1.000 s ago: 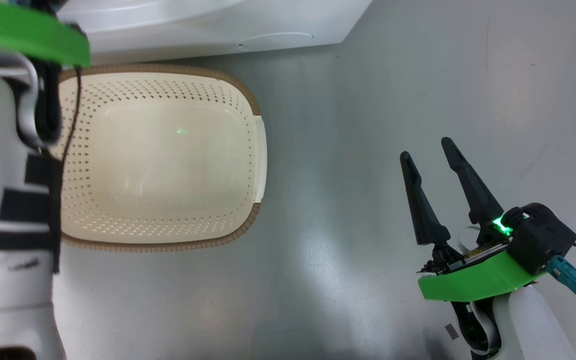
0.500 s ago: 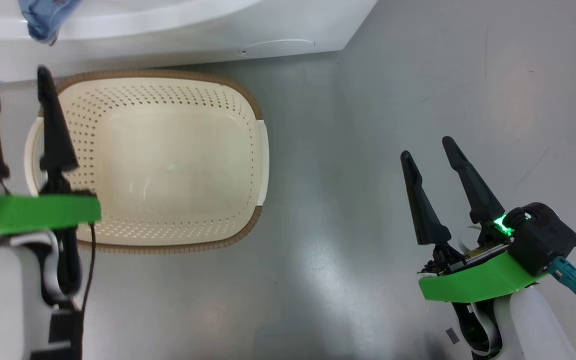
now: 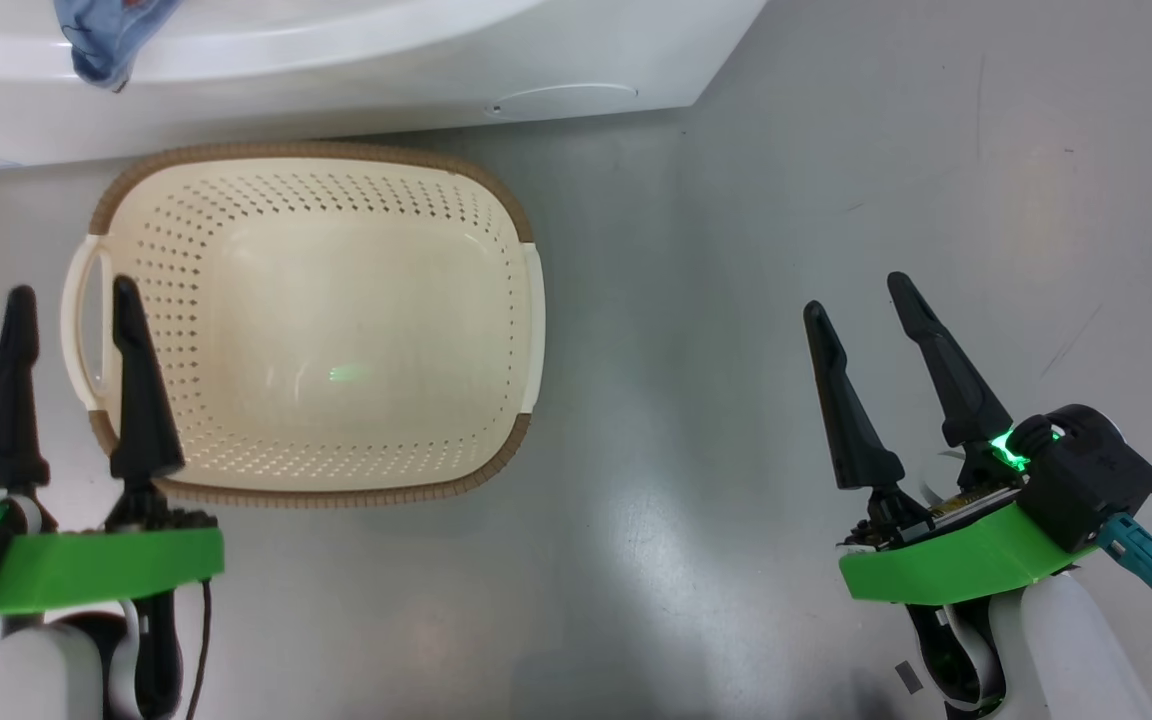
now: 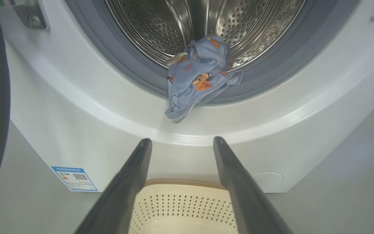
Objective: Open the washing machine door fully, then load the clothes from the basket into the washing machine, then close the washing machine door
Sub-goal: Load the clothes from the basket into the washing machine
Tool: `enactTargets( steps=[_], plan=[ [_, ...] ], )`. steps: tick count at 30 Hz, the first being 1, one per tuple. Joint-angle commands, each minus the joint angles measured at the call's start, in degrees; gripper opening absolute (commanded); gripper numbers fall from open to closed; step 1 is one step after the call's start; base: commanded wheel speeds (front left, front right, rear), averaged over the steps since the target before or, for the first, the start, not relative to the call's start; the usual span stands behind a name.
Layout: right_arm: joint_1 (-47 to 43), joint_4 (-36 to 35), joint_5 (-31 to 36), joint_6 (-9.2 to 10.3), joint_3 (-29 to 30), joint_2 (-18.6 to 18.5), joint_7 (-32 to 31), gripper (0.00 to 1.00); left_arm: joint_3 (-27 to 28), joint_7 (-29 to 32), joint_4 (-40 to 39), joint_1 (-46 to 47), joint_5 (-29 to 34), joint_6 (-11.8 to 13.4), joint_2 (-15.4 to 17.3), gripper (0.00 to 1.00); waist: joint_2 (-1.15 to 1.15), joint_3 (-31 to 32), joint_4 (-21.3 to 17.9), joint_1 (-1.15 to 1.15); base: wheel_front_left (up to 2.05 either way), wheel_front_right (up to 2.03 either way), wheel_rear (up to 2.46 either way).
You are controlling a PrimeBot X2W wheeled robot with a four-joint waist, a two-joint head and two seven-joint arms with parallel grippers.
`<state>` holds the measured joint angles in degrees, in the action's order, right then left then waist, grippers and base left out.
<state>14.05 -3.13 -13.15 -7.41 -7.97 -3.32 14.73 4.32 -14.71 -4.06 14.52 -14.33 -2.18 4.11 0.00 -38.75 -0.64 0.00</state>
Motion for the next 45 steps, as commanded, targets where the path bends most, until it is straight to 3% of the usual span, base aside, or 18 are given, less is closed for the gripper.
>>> enactTargets(
  steps=[1,13,30,45],
  plan=[
    [-2.17,-1.37,0.51,-0.08,-1.09,0.45,0.27,1.00,2.16,-0.29,-1.85,-2.06,0.53,0.53,0.74,1.00,0.00,0.02,0.01,0.00,0.00,0.00,0.00],
    [-2.18,-0.79,0.48,-0.08,-1.15,0.45,0.27,1.00,2.94,-0.29,-2.79,-4.95,-0.14,1.85,-0.14,1.00,0.00,0.43,-0.11,0.00,0.00,0.00,0.00],
    [-2.03,-0.35,-0.14,-0.08,-1.27,0.45,0.27,1.00,1.12,-0.29,-0.96,-1.58,-0.45,0.98,-0.39,1.00,0.00,0.56,-0.33,0.00,0.00,0.00,0.00],
    [-1.30,0.15,-0.73,-0.08,-2.03,0.45,0.27,1.00,0.62,4.95,2.75,11.03,-0.20,-0.38,5.09,1.00,0.00,0.42,-1.66,0.00,0.00,0.00,0.00]
  ],
)
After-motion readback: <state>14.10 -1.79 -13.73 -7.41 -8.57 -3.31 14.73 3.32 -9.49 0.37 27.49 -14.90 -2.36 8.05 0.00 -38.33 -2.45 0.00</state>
